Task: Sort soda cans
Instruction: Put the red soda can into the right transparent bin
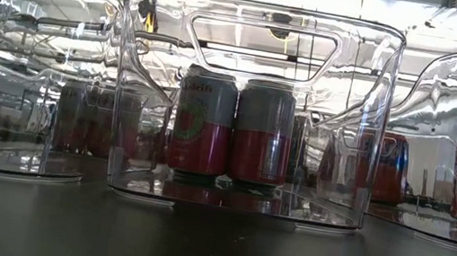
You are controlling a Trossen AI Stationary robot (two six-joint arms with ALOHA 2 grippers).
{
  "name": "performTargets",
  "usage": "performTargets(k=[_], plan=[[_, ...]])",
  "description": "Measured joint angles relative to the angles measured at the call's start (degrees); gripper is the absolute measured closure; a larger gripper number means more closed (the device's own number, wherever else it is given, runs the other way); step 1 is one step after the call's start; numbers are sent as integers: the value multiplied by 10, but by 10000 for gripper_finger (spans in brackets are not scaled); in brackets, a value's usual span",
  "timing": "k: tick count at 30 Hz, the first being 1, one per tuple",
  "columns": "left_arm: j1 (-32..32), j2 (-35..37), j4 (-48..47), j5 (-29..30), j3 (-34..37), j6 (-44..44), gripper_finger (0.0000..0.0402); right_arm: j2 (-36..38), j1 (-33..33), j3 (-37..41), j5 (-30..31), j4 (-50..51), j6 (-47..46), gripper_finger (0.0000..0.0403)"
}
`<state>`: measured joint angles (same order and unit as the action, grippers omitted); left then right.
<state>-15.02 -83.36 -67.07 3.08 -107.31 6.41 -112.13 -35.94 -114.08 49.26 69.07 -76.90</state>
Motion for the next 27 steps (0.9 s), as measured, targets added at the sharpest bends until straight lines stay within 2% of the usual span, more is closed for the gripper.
performTargets(k=[4,6,8,10,14,16,20,27], plan=[[-7,52,-5,65,18,22,27,4,-39,-1,19,121,-171,101],[-11,77,-12,80,32,28,27,1,-55,-1,8,187,-263,101],[-16,104,-12,94,52,39,27,-2,-66,4,12,212,-327,101],[-20,130,-5,111,81,51,27,1,-71,25,29,205,-337,101],[-24,182,15,154,163,85,27,3,-57,84,-5,208,-387,101],[-24,208,28,157,207,104,27,3,-49,121,-28,208,-419,101],[-24,251,40,155,282,145,27,3,-44,182,-28,209,-485,101],[-24,288,41,154,346,204,27,3,-10,249,-20,209,-478,101]])
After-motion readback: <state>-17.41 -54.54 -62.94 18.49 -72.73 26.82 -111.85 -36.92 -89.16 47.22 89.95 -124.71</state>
